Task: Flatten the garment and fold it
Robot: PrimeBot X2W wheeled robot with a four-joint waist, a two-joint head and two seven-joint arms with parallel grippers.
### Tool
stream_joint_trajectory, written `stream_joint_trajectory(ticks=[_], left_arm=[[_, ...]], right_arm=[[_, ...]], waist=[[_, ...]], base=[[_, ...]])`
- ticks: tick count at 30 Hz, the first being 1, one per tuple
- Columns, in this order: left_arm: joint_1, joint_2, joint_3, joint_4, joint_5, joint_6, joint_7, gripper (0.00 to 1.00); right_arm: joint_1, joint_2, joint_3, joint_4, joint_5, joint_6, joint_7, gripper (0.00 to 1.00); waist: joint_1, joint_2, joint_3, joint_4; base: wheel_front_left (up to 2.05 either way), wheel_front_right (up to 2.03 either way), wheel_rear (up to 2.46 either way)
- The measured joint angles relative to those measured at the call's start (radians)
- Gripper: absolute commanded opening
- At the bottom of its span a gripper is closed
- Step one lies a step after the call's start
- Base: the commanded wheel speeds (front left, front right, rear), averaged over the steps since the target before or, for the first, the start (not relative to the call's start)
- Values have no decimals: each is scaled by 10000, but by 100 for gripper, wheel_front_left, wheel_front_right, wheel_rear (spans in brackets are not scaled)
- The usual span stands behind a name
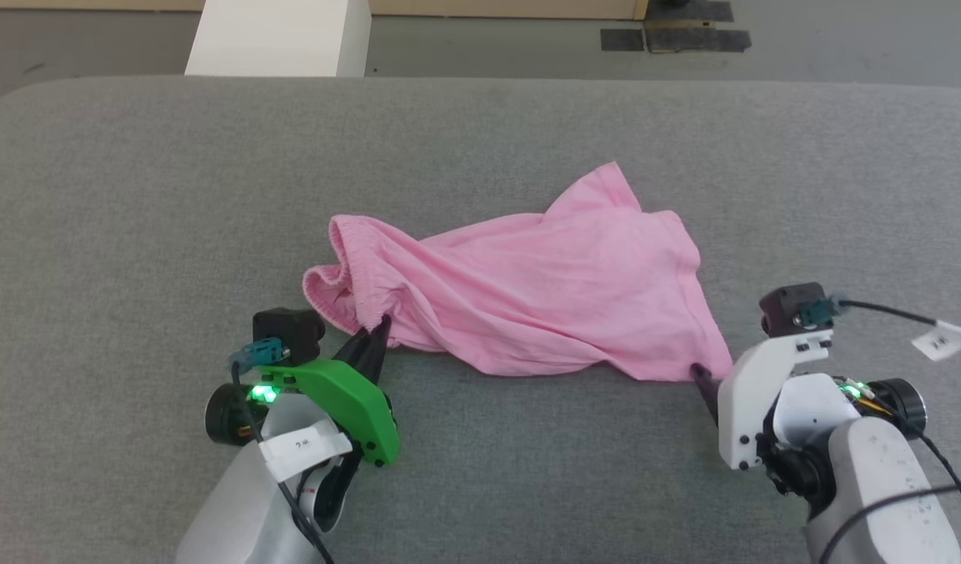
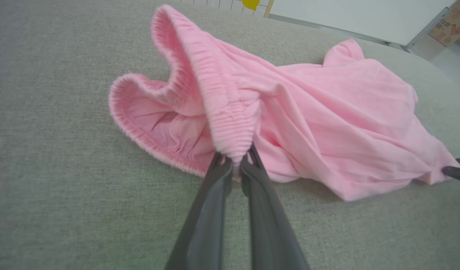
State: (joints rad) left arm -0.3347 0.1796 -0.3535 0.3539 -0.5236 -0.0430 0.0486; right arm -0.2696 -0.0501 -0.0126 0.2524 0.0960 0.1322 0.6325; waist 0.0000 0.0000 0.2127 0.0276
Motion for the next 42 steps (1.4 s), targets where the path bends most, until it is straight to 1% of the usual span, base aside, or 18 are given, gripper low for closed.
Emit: stream_joint_trajectory(ticks=[4, 5, 6, 7, 8, 10, 12, 17, 20, 23, 26, 30, 34, 35, 37, 39, 42], left_arm=[[-68, -21, -69, -46, 0, -2, -2, 0], [-73, -23, -75, -50, 0, -2, -4, 0], [-87, -21, -82, -56, 0, -2, -4, 0], [-106, -21, -88, -59, 0, -2, -6, 0], [-117, -21, -94, -63, 0, -2, -8, 0], [-121, -17, -94, -65, 0, 0, -21, 0], [-121, -4, -90, -81, 2, 0, -92, 0], [-74, 63, -15, -437, 35, 27, -660, 0], [234, 123, 151, -980, 35, 174, -1014, 0], [776, 284, 245, -1758, 33, 282, -1131, 0], [1345, 535, 383, -2777, -44, 368, -1070, 0], [1814, 890, 476, -4355, -591, 282, -320, 0], [1616, 1480, 546, -5655, -1198, -15, 899, 0], [1386, 1672, 537, -5885, -1252, -73, 1260, 0], [786, 1898, 568, -6144, -1442, -148, 1860, 0], [35, 1894, 677, -6234, -1894, -186, 2345, 0], [-1400, 1862, 1072, -5839, -2675, -169, 3062, 0]], right_arm=[[-403, -6, 127, 341, -73, -2, 874, 100], [-467, -27, 171, 351, -75, -2, 1066, 89], [-551, -44, 217, 349, -73, -4, 1337, 46], [-606, -58, 278, 318, -59, -4, 1592, 39], [-621, -58, 351, 274, 2, -4, 1824, 0], [-623, -46, 479, 113, 134, -2, 2157, 0], [-551, -8, 527, -128, 180, -2, 1960, 0], [-106, 4, 401, -880, 786, -2, 245, 0], [400, 2, 198, -1488, 1239, -2, -562, 0], [1090, 2, 19, -2201, 1639, -2, -989, 0], [1757, 2, -102, -3026, 1881, -2, -1108, 0], [2211, 2, -105, -4288, 1908, -2, -650, 0], [1991, -23, 123, -5382, 1225, -2, 665, 0], [1749, -100, 222, -5568, 988, -2, 1051, 0], [1063, -374, 387, -5787, 872, -2, 1641, 0], [143, -763, 545, -5843, 796, -2, 2092, 0], [-1710, -1346, 771, -5482, 821, -2, 2520, 0]], waist=[[0, 0, 184, 110], [0, 0, 216, 126], [0, 0, 251, 142], [0, 0, 279, 153], [0, 0, 297, 159], [0, 0, 297, 148], [0, 0, 272, 128], [1, 0, 57, 66], [1, 0, -156, 24], [1, 0, -395, -33], [1, 0, -637, -102], [0, 0, -910, -204], [0, 0, -995, -287], [0, 0, -964, -296], [0, 0, -860, -307], [0, 0, -700, -311], [0, 0, -317, -313]], base=[[0, 0, 0], [0, 0, 0], [0, 0, 0], [0, 0, 0], [0, 0, 0], [0, 0, 0], [0, 0, 0], [0, 0, 0], [0, 0, 0], [0, 0, 0], [0, 0, 0], [0, 0, 0], [0, 0, 0], [0, 0, 0], [0, 0, 0], [0, 0, 0], [0, 0, 0]])
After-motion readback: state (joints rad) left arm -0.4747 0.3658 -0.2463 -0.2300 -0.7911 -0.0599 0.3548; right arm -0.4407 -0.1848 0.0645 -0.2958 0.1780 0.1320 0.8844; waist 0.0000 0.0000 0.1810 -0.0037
